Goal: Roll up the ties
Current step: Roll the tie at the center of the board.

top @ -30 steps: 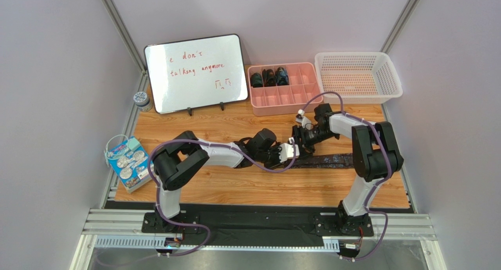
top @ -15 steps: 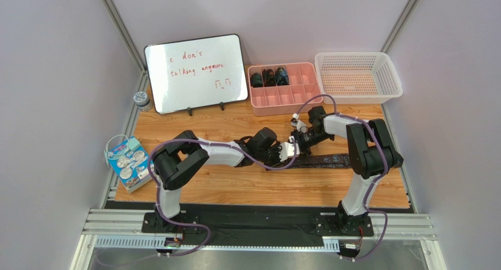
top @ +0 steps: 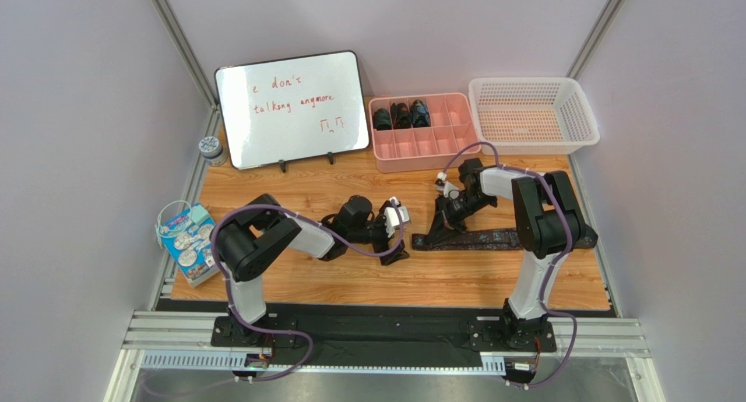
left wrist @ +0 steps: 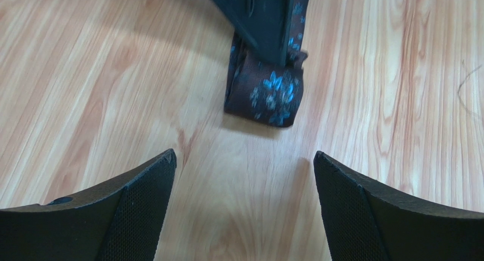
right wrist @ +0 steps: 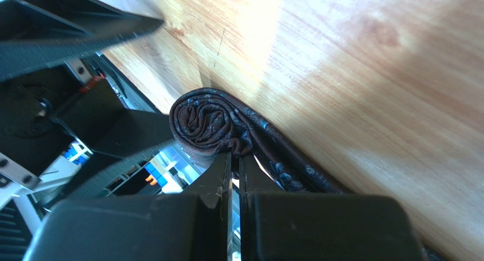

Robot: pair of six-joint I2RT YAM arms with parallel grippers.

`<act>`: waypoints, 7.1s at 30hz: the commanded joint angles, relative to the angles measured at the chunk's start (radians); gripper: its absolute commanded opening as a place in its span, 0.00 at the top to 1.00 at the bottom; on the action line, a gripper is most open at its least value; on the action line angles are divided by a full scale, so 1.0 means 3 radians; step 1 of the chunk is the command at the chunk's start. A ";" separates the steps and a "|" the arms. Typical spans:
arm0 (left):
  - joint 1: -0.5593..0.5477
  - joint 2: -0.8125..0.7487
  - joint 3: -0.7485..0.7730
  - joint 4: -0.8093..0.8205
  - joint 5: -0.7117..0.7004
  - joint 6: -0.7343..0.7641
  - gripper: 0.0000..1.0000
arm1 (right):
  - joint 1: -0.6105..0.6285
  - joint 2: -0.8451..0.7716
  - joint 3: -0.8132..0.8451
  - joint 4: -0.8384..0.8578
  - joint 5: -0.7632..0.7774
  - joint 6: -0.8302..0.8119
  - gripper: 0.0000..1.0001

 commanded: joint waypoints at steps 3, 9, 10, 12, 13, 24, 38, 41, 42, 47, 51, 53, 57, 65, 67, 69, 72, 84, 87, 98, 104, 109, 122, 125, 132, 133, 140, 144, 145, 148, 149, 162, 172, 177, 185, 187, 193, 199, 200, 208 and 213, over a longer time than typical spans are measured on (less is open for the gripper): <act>-0.0180 0.0556 0.0061 0.0865 0.0186 -0.0212 0.07 | 0.0087 0.0377 0.0064 0.0203 0.0875 -0.0192 1.00; -0.0272 0.0650 0.0173 0.0718 0.0140 0.0039 0.54 | 0.0082 0.0377 0.0085 0.0208 0.0753 -0.0197 1.00; -0.0287 0.0609 0.0194 0.0388 0.0104 0.0115 0.63 | 0.0082 0.0331 0.0084 0.0213 0.0702 -0.0187 1.00; -0.0313 0.0471 0.0296 -0.0037 -0.0044 0.0335 0.82 | 0.0072 0.0239 0.0090 0.0203 0.0559 -0.0157 0.93; -0.0313 0.0430 0.0322 -0.0399 -0.0080 0.0386 0.85 | 0.0057 0.0112 0.0095 0.0193 0.0503 -0.0151 0.88; -0.0349 0.0255 0.0838 -0.2048 -0.0560 0.0545 0.91 | -0.0076 -0.0426 -0.0023 0.0126 -0.0208 0.0063 0.48; -0.0395 0.0332 0.1054 -0.2381 -0.0689 0.0443 0.67 | 0.0067 -0.0042 -0.0033 0.0346 0.0153 0.0043 1.00; -0.0303 0.0195 0.0794 -0.1994 -0.0418 0.0311 0.46 | 0.0036 0.0029 -0.0054 0.0310 0.0368 -0.0039 1.00; -0.0237 0.0153 0.0711 -0.1669 -0.0331 0.0178 0.43 | 0.0021 0.0045 -0.0059 0.0310 0.0409 -0.0039 1.00; -0.0144 0.0106 0.0093 -0.0318 0.0129 -0.0114 0.12 | 0.0000 0.0208 -0.0038 0.0265 0.0640 -0.0054 1.00; -0.0149 0.0418 0.0122 0.0461 0.0146 -0.0293 0.11 | 0.0006 0.0295 0.0023 0.0218 0.0788 -0.0080 1.00; -0.0149 0.0582 0.0168 0.0665 0.0145 -0.0309 0.11 | 0.0026 0.0316 0.0044 0.0213 0.0829 -0.0090 1.00; -0.0175 0.0741 0.0261 0.0717 0.0237 -0.0115 0.26 | 0.0062 0.0331 0.0023 0.0239 0.0788 -0.0075 1.00; -0.0272 0.0409 0.0496 -0.0860 -0.0080 0.0591 0.87 | 0.0057 0.0071 0.0049 0.0300 0.0482 0.0022 0.89; -0.0313 0.0343 0.0592 -0.1188 -0.0243 0.0744 0.90 | 0.0047 -0.0072 0.0125 0.0194 0.0441 -0.0013 0.78; -0.0333 0.0312 0.0644 -0.1562 -0.0356 0.0816 0.92 | 0.0021 -0.0149 0.0192 0.0045 0.0410 -0.0115 0.70; -0.0364 0.0296 0.0751 -0.1930 -0.0478 0.0872 0.93 | -0.0081 -0.0349 0.0238 -0.0165 0.0359 -0.0207 0.61; -0.0420 0.0567 0.1191 -0.2529 -0.0627 0.0684 0.92 | -0.0056 -0.0452 -0.0079 0.0070 -0.0173 0.0125 0.50; -0.0420 0.0583 0.1227 -0.2565 -0.0612 0.0658 0.90 | 0.0046 -0.0385 -0.0079 0.0116 -0.0107 0.0084 0.55; -0.0237 0.0327 0.0987 -0.2259 -0.0219 0.0760 0.39 | -0.0035 -0.0073 0.0003 0.0111 0.0772 -0.0008 1.00; -0.0119 0.0214 0.0874 -0.1692 0.0149 0.0668 0.19 | -0.0046 0.0080 0.0049 0.0131 0.1064 0.0079 1.00; -0.0119 0.0235 0.0680 -0.0855 0.0212 0.0469 0.17 | -0.0010 0.0239 0.0171 0.0131 0.1217 0.0094 1.00; -0.0119 0.0756 0.0624 0.0686 0.0420 -0.0405 0.27 | 0.0225 0.0280 0.0141 0.0218 0.1775 0.0278 1.00; -0.0134 0.0823 0.0603 0.0881 0.0533 -0.0615 0.29 | 0.0225 0.0295 0.0156 0.0208 0.1801 0.0324 1.00; -0.0216 0.0930 0.0481 0.1167 0.0564 -0.0881 0.37 | 0.0231 0.0331 0.0182 0.0193 0.1842 0.0401 1.00; -0.0226 0.0930 0.0470 0.1167 0.0554 -0.0886 0.39 | 0.0231 0.0331 0.0187 0.0193 0.1842 0.0406 1.00; -0.0313 0.0772 0.0495 0.0366 0.0125 -0.0310 0.65 | 0.0225 0.0306 0.0182 0.0193 0.1627 0.0386 1.00; -0.0390 0.0716 0.0694 -0.0522 -0.0090 0.0115 0.66 | 0.0220 0.0214 0.0238 0.0193 0.1290 0.0381 0.99; -0.0415 0.0710 0.0721 -0.0631 -0.0136 0.0237 0.66 | 0.0210 0.0193 0.0258 0.0173 0.1188 0.0391 0.97; -0.0451 0.0700 0.0859 -0.1117 -0.0284 0.0437 0.71 | 0.0113 0.0055 0.0340 0.0065 0.0892 0.0360 0.82; -0.0456 0.0700 0.0925 -0.1225 -0.0325 0.0483 0.72 | 0.0078 0.0019 0.0391 0.0019 0.0835 0.0345 0.77; -0.0461 0.0802 0.1442 -0.2958 -0.0428 0.1026 0.83 | -0.0352 -0.0456 0.0244 -0.0268 0.0181 0.0130 0.60; -0.0436 0.0813 0.1560 -0.3348 -0.0597 0.0878 0.84 | -0.0301 -0.0559 -0.0023 0.0499 0.0368 0.0442 0.62; -0.0349 0.0670 0.1498 -0.3154 -0.0515 0.0781 0.85 | -0.0250 -0.0156 0.0069 0.0137 0.0583 0.0253 0.72; -0.0216 0.0419 0.1422 -0.2944 -0.0372 0.0581 0.86 | -0.0219 0.0096 0.0069 -0.0048 0.0890 0.0115 0.82; -0.0211 0.0327 0.1371 -0.2898 -0.0427 0.0551 0.86 | -0.0214 0.0111 0.0084 -0.0078 0.0987 0.0099 0.82; -0.0221 0.0434 0.1411 -0.2999 -0.0499 0.0612 0.87 | -0.0209 0.0106 0.0135 -0.0078 0.1080 0.0074 0.83; -0.0262 0.0572 0.1447 -0.3072 -0.0678 0.0693 0.87 | -0.0250 -0.0210 0.0401 -0.0042 0.0523 0.0074 0.62; -0.0262 0.0577 0.1442 -0.3066 -0.0709 0.0694 0.87 | -0.0255 -0.0297 0.0417 -0.0042 0.0335 0.0079 0.60; -0.0257 0.0644 0.1426 -0.3046 -0.0780 0.0612 0.87 | -0.0235 -0.0666 -0.0175 0.0483 -0.0438 0.0579 0.46; -0.0252 0.0618 0.1345 -0.2964 -0.0683 0.0484 0.87 | -0.0169 -0.0876 -0.0631 0.1152 -0.0551 0.0917 0.33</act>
